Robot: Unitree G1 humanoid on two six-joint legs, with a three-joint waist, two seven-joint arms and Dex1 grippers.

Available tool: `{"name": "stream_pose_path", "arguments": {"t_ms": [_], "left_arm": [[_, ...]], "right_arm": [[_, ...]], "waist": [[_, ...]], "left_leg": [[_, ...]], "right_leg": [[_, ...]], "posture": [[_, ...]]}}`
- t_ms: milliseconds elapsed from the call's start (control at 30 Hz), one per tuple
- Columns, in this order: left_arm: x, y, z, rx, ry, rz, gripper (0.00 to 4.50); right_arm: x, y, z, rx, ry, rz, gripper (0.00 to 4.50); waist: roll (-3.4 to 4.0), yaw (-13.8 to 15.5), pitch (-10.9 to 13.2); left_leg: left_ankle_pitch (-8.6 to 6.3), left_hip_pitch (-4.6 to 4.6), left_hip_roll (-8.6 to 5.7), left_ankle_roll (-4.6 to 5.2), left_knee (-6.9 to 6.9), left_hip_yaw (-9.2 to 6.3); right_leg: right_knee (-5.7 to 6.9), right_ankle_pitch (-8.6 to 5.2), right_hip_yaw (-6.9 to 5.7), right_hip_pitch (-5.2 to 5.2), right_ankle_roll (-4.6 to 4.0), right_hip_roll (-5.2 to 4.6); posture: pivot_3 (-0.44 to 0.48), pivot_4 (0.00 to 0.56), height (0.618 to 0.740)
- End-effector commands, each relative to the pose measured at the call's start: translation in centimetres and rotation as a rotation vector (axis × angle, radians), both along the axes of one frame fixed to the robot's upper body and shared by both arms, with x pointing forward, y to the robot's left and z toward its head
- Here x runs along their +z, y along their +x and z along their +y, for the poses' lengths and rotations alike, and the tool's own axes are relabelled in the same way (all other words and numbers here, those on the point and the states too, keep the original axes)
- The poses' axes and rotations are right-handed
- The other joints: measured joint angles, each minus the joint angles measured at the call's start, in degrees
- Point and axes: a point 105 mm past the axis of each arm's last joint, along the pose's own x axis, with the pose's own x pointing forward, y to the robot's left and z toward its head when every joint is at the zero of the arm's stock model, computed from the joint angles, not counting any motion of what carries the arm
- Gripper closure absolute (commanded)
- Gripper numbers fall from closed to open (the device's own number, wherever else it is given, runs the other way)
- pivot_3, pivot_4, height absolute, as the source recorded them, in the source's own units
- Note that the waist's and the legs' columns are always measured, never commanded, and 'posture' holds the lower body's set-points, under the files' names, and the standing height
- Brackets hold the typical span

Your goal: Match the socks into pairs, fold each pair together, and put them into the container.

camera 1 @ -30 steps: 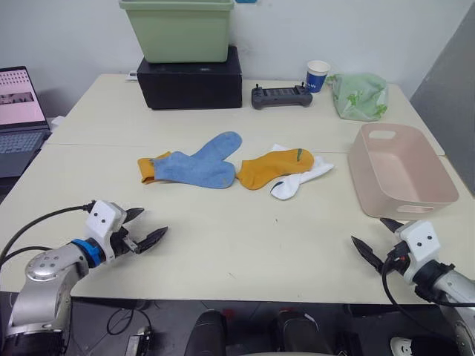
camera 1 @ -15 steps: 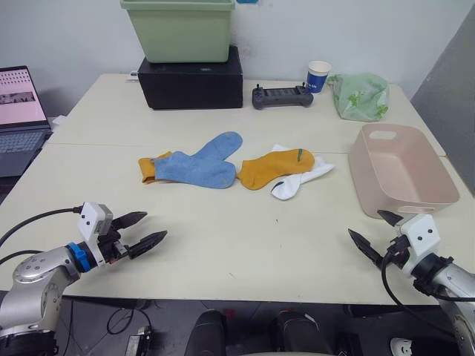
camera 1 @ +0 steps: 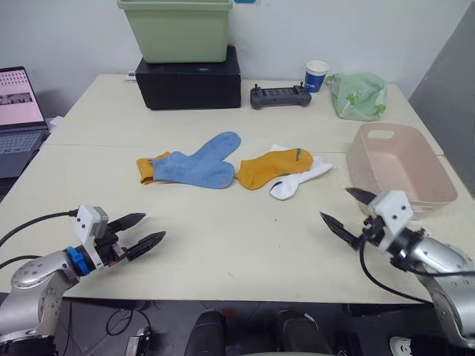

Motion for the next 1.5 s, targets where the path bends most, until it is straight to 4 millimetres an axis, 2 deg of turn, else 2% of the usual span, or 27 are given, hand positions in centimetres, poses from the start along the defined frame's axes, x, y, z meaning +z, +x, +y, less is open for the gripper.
{"name": "stream_pose_path", "arguments": {"t_ms": [33,67,167,200,333,467,567,867,933,1033,1300,1333,1500], "left_arm": [[1.9,-0.2,0.0,0.038,-0.022,-0.078,0.00],[2.0,-0.3,0.0,0.046,-0.024,-0.080,0.00],[2.3,-0.7,-0.3,0.050,-0.028,-0.080,0.00],[2.3,-0.9,-0.4,0.050,-0.029,-0.078,0.00],[2.4,-1.2,-0.8,0.053,-0.030,-0.073,0.00],[2.7,-1.3,-1.4,0.041,-0.029,-0.072,0.00],[2.9,-1.3,-1.7,0.031,-0.025,-0.070,0.00],[3.1,-1.1,-2.2,0.015,-0.018,-0.065,0.00],[3.2,-0.9,-2.2,0.012,-0.016,-0.065,0.00],[3.3,-0.8,-2.3,0.008,-0.014,-0.064,0.00],[3.4,-0.7,-2.6,0.004,-0.013,-0.063,0.00],[3.4,-0.7,-2.6,0.004,-0.012,-0.062,0.00],[3.4,-0.7,-2.5,0.001,-0.004,-0.054,0.00]], "right_arm": [[0.6,1.9,3.5,0.038,0.064,0.009,0.04],[0.7,2.3,3.9,0.032,0.073,0.014,0.04],[1.0,4.3,7.1,0.047,0.119,0.036,0.04],[0.7,4.9,8.7,0.067,0.142,0.070,0.04],[-0.1,6.6,12.7,0.083,0.157,0.149,0.04],[-0.5,8.6,15.7,0.059,0.158,0.198,0.04],[-0.5,9.9,17.4,0.056,0.159,0.216,0.04],[-2.6,12.1,19.6,0.049,0.116,0.260,0.04],[-2.9,12.3,20.2,0.054,0.099,0.251,0.41],[-2.4,12.4,20.8,0.071,0.118,0.231,1.29],[-2.1,12.4,20.9,0.070,0.134,0.215,4.31],[-2.0,12.3,20.8,0.071,0.137,0.214,4.47],[-1.5,10.9,19.8,0.086,0.176,0.251,4.47]], "waist": [[0.00,-0.3,0.0],[0.01,-0.3,0.0],[-0.03,-0.1,0.0],[-0.02,-0.1,0.0],[-0.03,-0.2,0.0],[-0.03,-0.2,0.0],[-0.03,-0.3,0.0],[-0.01,-0.8,0.0],[-0.01,-1.0,0.0],[0.00,-1.3,0.0],[0.01,-1.3,0.1],[0.01,-1.3,0.1],[0.02,-1.1,0.1]], "left_leg": [[0.00,0.00,0.02,0.00,0.00,-0.01],[0.00,0.00,0.00,0.00,0.00,-0.02],[0.00,-0.03,0.00,0.00,0.00,-0.09],[0.00,-0.03,-0.01,0.00,0.00,-0.07],[0.01,-0.01,-0.01,-0.01,0.00,-0.07],[0.01,-0.04,-0.02,-0.02,0.01,-0.02],[0.02,-0.05,-0.03,-0.02,0.02,0.00],[0.01,-0.06,-0.01,-0.02,0.00,0.01],[0.01,-0.05,-0.01,-0.02,-0.01,0.01],[0.01,-0.05,0.01,-0.02,-0.02,0.00],[0.01,-0.06,0.02,-0.02,-0.02,0.01],[0.01,-0.06,0.02,-0.02,-0.02,0.01],[0.01,-0.11,0.02,-0.02,-0.04,0.00]], "right_leg": [[0.02,0.01,0.00,-0.01,-0.01,0.00],[0.06,0.01,-0.01,-0.01,-0.01,0.00],[0.08,0.00,-0.09,-0.03,-0.01,0.00],[0.10,0.00,-0.08,-0.05,-0.02,-0.01],[0.24,0.00,-0.08,-0.11,-0.03,-0.02],[0.37,0.00,-0.05,-0.23,-0.03,-0.04],[0.41,0.00,-0.03,-0.26,-0.03,-0.05],[0.46,0.00,-0.03,-0.34,-0.04,-0.04],[0.48,0.00,-0.03,-0.36,-0.04,-0.04],[0.49,0.00,-0.04,-0.37,-0.05,-0.02],[0.49,0.00,-0.03,-0.39,-0.05,-0.03],[0.49,0.00,-0.03,-0.39,-0.05,-0.03],[0.48,-0.01,-0.03,-0.43,-0.05,-0.03]], "posture": [[0.000,0.150,0.735],[0.000,0.150,0.735],[0.000,0.150,0.735],[0.000,0.150,0.735],[0.000,0.150,0.735],[0.000,0.150,0.735],[0.000,0.150,0.735],[0.000,0.150,0.735],[0.000,0.150,0.735],[0.000,0.150,0.735],[0.000,0.150,0.735],[0.000,0.150,0.735],[0.000,0.150,0.735]]}}
